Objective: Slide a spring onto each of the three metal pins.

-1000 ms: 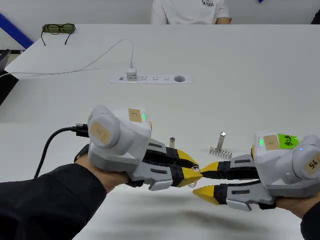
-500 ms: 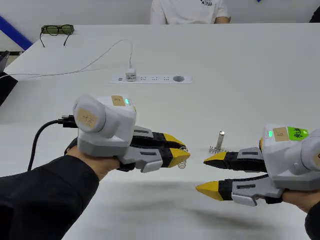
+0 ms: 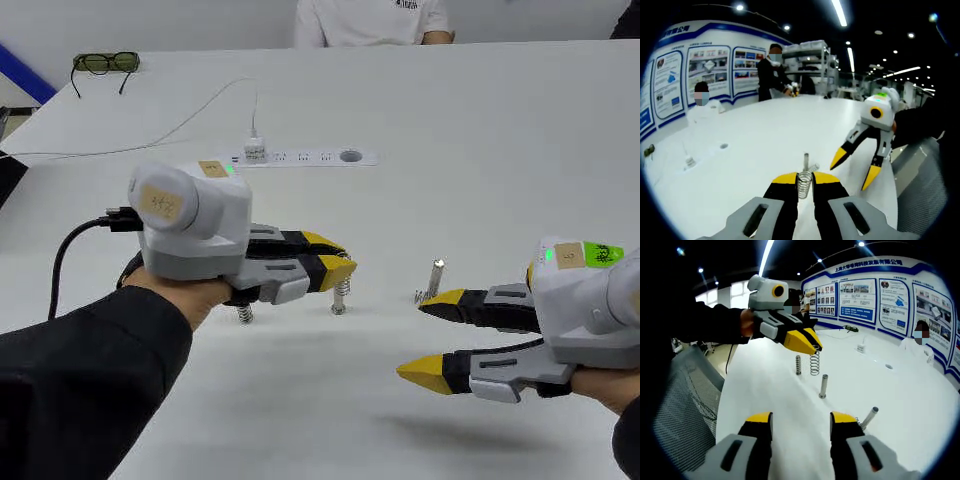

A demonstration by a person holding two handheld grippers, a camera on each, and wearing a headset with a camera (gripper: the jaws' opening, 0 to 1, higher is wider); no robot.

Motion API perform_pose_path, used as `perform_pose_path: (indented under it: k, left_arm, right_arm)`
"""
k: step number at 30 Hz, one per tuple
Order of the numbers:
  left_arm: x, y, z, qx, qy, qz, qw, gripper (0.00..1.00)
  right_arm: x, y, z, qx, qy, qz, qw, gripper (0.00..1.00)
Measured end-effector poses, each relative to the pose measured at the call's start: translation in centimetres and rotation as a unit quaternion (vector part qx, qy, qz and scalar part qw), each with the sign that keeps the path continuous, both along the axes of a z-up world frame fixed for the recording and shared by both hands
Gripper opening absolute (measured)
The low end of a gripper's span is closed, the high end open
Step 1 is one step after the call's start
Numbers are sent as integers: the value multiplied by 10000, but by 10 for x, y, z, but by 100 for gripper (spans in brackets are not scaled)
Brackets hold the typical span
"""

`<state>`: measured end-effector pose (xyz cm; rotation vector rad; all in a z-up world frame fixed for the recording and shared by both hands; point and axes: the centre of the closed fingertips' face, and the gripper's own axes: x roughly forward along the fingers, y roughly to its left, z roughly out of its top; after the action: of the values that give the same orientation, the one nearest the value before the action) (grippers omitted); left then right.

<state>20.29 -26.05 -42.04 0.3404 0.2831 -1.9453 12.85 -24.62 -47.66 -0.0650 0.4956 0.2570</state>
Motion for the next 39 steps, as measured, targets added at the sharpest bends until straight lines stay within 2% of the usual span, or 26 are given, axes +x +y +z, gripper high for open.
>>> perform_pose_path:
  k: [7, 12, 28, 39]
  left_arm:
    - [10, -11, 3, 22, -48, 176, 9998, 9]
    - [15, -17, -4, 114, -53, 259, 9996, 9]
    - [18, -21, -16, 381, -33, 330, 9987, 9]
    - [17, -22, -23, 442, -64, 318, 9985, 9]
  right_arm:
    - [-1, -3, 0, -14, -8, -41, 10000, 48]
    - [-2, -5, 1, -11, -30, -87, 10000, 50]
    - [-1, -6, 2, 17, -51, -84, 10000, 50]
    - [-1, -6, 1, 29, -47, -79, 10000, 50]
